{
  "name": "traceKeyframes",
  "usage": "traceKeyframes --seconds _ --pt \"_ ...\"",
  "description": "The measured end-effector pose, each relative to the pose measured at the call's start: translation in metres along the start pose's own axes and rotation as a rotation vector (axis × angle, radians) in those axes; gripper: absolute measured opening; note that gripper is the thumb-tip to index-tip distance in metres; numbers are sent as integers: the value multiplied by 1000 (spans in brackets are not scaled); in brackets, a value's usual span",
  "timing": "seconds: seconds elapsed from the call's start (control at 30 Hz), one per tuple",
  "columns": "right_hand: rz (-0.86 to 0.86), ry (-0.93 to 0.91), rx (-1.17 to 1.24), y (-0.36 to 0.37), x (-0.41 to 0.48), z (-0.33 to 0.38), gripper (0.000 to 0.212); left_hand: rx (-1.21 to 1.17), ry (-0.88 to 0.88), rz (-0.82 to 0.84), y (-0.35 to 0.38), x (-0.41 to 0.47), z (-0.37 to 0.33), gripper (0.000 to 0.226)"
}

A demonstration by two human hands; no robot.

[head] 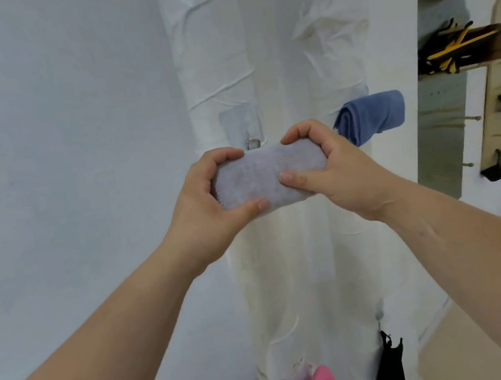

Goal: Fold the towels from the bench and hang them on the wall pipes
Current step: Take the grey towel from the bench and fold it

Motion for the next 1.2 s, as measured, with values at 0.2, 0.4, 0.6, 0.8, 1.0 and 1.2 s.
traceKeyframes --seconds 0.2,0.4,0.6,0.8,1.0,1.2 --pt "73 -114 67 -26 52 -4 43 169 31 -153 5 37 -21 64" --pt "64 -206 130 -22 83 -33 40 369 5 -251 8 50 -15 61" --pt "96 -269 129 -21 82 -62 46 441 6 -302 18 42 -4 63" --pt "110 -247 141 -18 74 -74 46 479 14 -379 31 33 4 60" --pt "97 -233 -70 -19 71 -73 45 1042 176 -506 33 32 -8 42" --pt "-184 -629 -872 -7 64 -69 63 1400 347 -422 47 39 3 54"
Point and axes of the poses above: each hand's wrist, its own x-axis towards the middle knuckle, its own y-axis out of the palm, z = x × y, the point moved 2 cm from there along x, towards the middle knuckle, and after that the axes turned 12 degrees about x, right-handed, at the moved point
